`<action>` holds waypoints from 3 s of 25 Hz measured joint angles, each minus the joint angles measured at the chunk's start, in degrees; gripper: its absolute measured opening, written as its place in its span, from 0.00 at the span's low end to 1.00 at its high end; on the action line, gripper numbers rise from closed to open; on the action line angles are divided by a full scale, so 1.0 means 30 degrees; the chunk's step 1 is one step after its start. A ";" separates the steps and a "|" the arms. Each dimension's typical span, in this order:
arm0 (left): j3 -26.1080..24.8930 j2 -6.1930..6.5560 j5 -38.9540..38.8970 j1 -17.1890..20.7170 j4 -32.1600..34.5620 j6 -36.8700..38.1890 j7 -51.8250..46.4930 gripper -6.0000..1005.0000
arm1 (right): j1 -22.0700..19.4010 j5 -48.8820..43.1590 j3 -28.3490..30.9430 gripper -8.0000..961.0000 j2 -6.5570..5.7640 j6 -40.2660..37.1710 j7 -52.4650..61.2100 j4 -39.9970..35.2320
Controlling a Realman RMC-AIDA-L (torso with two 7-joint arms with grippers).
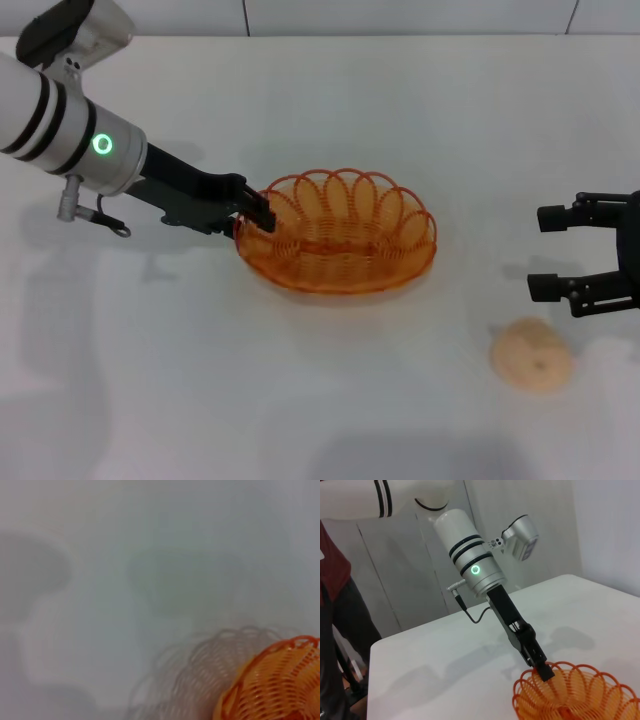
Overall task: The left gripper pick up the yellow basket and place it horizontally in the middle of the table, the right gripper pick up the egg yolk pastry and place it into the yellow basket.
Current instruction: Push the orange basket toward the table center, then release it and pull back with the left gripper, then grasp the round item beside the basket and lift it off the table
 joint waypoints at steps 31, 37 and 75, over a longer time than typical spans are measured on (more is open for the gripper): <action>-0.0039 0.0742 -0.4397 0.1974 0.3647 0.0141 0.3858 0.88 | -0.0007 0.0000 0.0072 0.91 0.0000 0.0062 0.0007 0.0523; -0.0064 0.1294 -0.6710 0.3362 0.4589 0.0793 0.7263 0.88 | 0.0038 -0.0008 0.0071 0.91 0.0016 0.0264 -0.0051 0.0720; 0.1490 0.1491 -0.3655 0.4119 0.8083 0.8224 1.3864 0.88 | 0.0376 -0.4743 -0.3351 0.90 0.0031 0.2727 0.2535 -0.0748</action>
